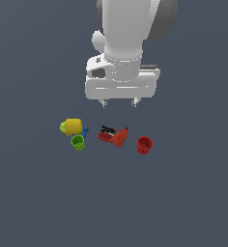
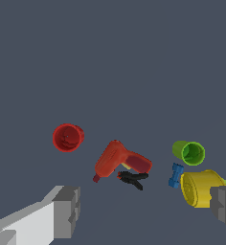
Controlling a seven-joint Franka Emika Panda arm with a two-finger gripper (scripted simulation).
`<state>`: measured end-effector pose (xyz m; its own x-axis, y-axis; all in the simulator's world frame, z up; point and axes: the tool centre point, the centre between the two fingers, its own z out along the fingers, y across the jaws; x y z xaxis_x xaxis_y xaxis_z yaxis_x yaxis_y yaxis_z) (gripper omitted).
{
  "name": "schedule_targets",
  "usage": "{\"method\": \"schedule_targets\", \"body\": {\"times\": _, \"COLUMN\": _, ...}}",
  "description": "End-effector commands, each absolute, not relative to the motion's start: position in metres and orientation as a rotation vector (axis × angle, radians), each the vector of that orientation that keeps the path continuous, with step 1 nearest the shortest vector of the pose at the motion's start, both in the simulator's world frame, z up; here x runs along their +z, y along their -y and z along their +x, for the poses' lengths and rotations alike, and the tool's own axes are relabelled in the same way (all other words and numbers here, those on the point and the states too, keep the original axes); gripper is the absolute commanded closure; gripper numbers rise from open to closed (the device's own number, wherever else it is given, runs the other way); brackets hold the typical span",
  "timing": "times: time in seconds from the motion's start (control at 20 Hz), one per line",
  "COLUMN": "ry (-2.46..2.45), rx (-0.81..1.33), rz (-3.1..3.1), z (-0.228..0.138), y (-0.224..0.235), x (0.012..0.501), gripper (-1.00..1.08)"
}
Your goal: Pick up a designated object from a clutter of objects.
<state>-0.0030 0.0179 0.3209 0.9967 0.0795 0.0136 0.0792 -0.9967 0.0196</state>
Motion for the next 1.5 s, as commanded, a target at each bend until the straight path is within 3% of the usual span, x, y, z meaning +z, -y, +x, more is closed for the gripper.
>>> {"method": "schedule_targets", "body": {"times": 0.0, "ry": -0.124, "rx": 0.023, "rz": 3.120, "z": -0.003, "y": -0.018, "x": 0.321, "gripper": -0.92}}
{"method": "schedule_targets", "body": {"times": 1.45, "ry": 0.046, "rx": -0.009, "rz": 3.095, "z": 0.001, "y": -0.035, "x": 0.276, "gripper": -0.92}}
